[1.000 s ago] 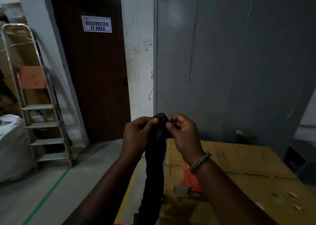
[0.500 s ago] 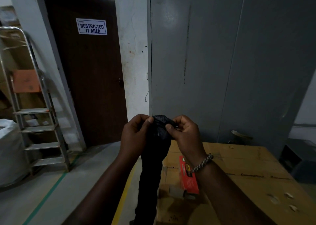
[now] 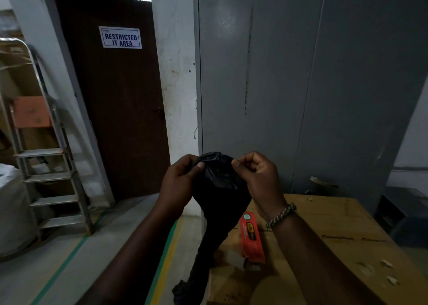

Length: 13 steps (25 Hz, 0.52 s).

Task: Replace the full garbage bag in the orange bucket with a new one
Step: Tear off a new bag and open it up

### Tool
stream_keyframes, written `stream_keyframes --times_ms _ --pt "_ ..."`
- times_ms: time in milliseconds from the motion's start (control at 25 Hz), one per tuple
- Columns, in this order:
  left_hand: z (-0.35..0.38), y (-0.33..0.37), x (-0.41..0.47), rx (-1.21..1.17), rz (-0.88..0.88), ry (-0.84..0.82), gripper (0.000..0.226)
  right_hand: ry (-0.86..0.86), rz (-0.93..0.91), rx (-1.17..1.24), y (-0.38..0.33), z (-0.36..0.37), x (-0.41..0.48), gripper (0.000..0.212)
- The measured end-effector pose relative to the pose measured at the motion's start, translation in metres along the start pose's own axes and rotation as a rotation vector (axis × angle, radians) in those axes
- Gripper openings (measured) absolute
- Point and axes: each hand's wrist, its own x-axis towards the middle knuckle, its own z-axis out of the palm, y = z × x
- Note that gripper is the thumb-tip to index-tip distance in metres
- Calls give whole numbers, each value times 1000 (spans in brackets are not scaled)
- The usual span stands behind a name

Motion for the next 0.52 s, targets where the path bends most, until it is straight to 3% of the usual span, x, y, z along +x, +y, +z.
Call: stream_keyframes --times_ms 240,440,520 --pt "-7 -3 4 81 71 116 5 -105 -2 -78 -4 -14 2 14" --pt "-16 -3 5 252 139 177 14 75 -112 -292 3 -20 10 21" --pt "-17 -4 7 247 134 205 24 79 -78 -240 0 -22 8 26"
